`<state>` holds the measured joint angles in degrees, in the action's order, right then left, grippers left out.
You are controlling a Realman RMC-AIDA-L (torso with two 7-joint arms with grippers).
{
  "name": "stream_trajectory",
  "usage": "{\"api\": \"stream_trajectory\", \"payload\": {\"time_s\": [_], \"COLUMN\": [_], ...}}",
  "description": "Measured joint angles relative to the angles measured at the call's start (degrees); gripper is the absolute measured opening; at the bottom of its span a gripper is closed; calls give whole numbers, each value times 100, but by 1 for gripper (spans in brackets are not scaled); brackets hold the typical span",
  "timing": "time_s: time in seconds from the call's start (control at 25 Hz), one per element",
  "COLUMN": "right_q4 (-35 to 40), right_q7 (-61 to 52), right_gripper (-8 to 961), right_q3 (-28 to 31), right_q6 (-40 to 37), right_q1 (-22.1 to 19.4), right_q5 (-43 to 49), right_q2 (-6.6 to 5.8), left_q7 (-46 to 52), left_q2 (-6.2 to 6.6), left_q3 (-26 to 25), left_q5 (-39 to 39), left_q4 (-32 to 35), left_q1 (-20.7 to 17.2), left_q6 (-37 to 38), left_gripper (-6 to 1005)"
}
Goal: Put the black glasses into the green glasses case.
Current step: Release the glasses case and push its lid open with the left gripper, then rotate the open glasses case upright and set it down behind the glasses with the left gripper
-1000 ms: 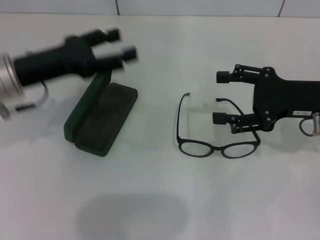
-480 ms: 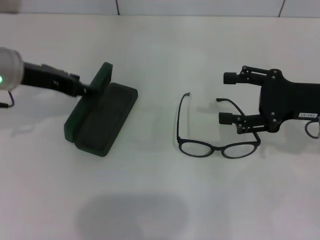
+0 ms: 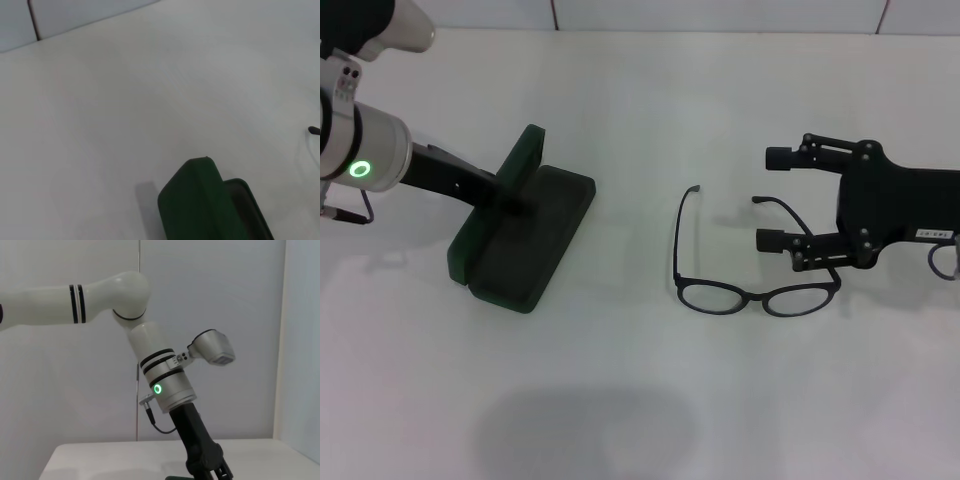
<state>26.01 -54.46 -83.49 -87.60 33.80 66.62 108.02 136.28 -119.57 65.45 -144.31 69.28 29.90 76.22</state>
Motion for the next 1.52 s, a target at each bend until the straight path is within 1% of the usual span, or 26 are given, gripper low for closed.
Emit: {"api": "stream_trajectory", "payload": {"time_s": [0.24,0.4,0.52,0.64,0.8,0.84,0.92,1.0,1.12,1.24,1.36,1.52], "right_q4": [0,97,247,291,291,291,291,292,292,307,309,315], "right_q7": [26,65,71,123,202,211,246,287,434,554,596,600], "right_gripper": [868,867,866,864,862,862,861,860,859,857,856,854], "right_q3": [-2,-7,-5,-3,-13,-12,-3,0,42,239,303,305], "right_q6": [-17,-167,-287,-350,-361,-362,-363,-363,-391,-448,-465,-471], "right_q1": [-3,3,-4,-8,-7,-7,-6,-21,-199,-346,-379,-383], "right_q5": [115,517,821,1002,1142,1186,1281,1310,1297,1297,1309,1311], "right_q2": [12,44,92,160,243,258,302,334,358,356,362,367], "left_q7": [-2,-84,-210,-657,-1275,-1512,-1806,-1964,-2253,-2807,-3008,-3041], "left_q2": [7,1,9,19,41,45,48,59,68,39,6,-10], "left_q3": [19,29,44,46,47,55,105,175,205,241,348,803], "left_q5": [10,22,24,2,-19,-32,-138,-438,-758,-669,-495,-115], "left_q4": [7,37,61,-13,-255,-369,-536,-706,-849,-830,-836,-1113], "left_q1": [13,17,97,322,822,1003,1224,1420,1609,1674,1713,1901], "left_q6": [-20,-61,-70,-79,-81,-82,-79,-47,125,420,443,173], "left_gripper": [600,465,402,340,256,235,205,205,205,204,204,204]}}
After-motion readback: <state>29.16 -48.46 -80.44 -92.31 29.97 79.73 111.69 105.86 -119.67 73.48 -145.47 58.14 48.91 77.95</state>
